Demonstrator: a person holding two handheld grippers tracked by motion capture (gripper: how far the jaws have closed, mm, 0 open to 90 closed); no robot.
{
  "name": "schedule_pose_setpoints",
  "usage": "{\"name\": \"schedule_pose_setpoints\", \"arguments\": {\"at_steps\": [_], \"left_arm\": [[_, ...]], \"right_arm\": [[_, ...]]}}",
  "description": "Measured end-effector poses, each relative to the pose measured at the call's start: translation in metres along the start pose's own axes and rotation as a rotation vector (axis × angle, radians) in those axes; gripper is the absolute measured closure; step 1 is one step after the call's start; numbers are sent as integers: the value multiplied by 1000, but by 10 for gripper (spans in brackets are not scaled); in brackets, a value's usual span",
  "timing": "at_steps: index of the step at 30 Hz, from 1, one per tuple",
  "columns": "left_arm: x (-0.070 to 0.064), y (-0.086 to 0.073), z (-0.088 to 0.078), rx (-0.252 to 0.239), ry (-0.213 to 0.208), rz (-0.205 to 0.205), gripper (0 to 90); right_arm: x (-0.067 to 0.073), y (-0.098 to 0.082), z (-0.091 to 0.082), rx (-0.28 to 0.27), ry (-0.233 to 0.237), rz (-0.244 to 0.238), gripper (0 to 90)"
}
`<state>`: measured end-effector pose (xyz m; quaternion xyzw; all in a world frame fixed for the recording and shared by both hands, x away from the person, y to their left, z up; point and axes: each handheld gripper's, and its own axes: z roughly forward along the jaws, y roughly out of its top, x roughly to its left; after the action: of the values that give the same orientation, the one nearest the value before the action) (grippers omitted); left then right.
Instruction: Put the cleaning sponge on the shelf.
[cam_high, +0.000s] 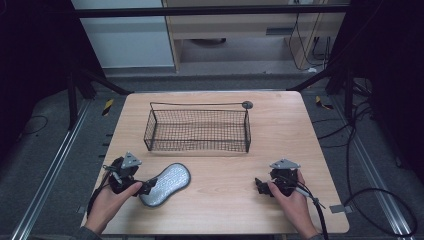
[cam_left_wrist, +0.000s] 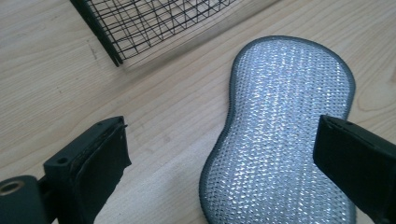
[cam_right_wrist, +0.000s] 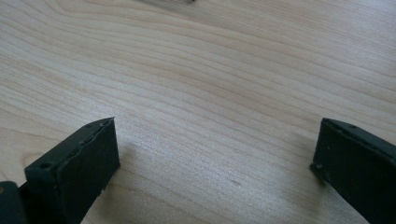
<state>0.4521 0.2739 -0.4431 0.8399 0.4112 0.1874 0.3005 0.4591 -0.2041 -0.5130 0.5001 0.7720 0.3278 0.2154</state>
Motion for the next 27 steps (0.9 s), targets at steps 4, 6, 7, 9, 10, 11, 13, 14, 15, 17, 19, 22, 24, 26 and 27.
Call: {"name": "schedule_pose_setpoints", "arguments": {"at_steps": [4, 6, 7, 9, 10, 11, 13, 14, 15, 17, 19, 22, 24, 26, 27], "left_arm": [[-7, 5, 0, 43, -4, 11, 32], [-12, 6, 1, 66, -17, 42, 35], [-15, 8, 2, 83, -21, 61, 35], [-18, 11, 3, 109, -21, 92, 37], [-19, 12, 3, 120, -24, 99, 37], [-21, 15, 4, 128, -36, 105, 37], [-22, 18, 6, 142, -43, 114, 39], [-23, 20, 7, 149, -41, 116, 39], [-24, 23, 7, 160, -47, 121, 39], [-27, 28, 8, 177, -67, 135, 37], [-28, 30, 9, 180, -66, 144, 38], [-32, 33, 14, 208, -66, 173, 34], [-33, 33, 16, 215, -68, 183, 33], [-33, 32, 22, 235, -82, 190, 35], [-34, 32, 24, 244, -88, 194, 34]], "right_arm": [[0, 0, 1, -1, -3, 2, 4], [0, 0, 0, 0, -4, 3, 4], [0, 0, 0, 0, -4, 3, 4], [0, 0, 0, -1, -3, 3, 4], [0, 0, 0, -1, -3, 3, 4], [0, 0, 0, 0, -4, 3, 4], [1, 0, 0, 1, -3, 5, 4], [1, 0, 0, 1, -3, 5, 4], [1, 0, 0, 1, -2, 5, 4], [1, 0, 0, 1, -2, 5, 4], [1, 0, 0, 1, -3, 5, 4], [0, 0, 1, -1, -2, 3, 4], [0, 0, 1, -1, -1, 3, 4], [1, 1, 1, -2, -1, 7, 4], [1, 1, 1, -2, -1, 7, 4]]}}
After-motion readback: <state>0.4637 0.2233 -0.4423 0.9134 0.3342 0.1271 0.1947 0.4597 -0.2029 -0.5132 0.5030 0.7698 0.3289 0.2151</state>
